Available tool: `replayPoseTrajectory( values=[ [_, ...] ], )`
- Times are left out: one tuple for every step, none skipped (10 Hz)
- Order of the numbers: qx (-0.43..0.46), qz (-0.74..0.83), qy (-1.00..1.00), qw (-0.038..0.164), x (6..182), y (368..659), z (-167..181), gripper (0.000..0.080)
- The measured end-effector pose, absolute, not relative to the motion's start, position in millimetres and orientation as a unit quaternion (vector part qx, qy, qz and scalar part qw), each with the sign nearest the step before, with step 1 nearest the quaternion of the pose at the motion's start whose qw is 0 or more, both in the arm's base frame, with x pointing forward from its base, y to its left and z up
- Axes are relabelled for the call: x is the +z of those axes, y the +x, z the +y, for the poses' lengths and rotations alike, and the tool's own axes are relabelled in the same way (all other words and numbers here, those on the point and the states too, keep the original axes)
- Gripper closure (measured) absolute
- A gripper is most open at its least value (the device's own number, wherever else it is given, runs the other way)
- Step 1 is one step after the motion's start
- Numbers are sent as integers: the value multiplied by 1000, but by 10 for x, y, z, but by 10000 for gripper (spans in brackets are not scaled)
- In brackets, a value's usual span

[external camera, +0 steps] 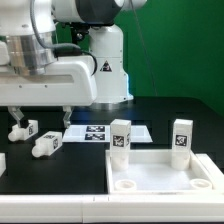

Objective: Assemble square table

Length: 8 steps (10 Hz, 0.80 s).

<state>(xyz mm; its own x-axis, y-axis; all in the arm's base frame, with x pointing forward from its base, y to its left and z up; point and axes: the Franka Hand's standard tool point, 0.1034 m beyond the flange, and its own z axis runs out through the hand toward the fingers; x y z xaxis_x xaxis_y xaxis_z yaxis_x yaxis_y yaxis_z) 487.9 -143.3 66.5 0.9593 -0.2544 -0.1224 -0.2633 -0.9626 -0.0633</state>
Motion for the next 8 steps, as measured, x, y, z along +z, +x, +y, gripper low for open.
replayPoseTrajectory(
  values=[
    [70, 141, -986, 48, 528, 4692, -1476, 151],
    [75, 156, -984, 47, 366, 4491, -1482, 151],
    [80, 164, -982, 43, 225, 4277, -1407, 151],
    [88, 168, -981, 44, 142, 4161, -1288, 151],
    [103, 176, -978, 50, 97, 4085, -1201, 151],
    [113, 180, -976, 53, 82, 4054, -1179, 151],
    [111, 178, -976, 53, 85, 4065, -1188, 151],
    [111, 178, -976, 53, 83, 4062, -1187, 265]
  ],
)
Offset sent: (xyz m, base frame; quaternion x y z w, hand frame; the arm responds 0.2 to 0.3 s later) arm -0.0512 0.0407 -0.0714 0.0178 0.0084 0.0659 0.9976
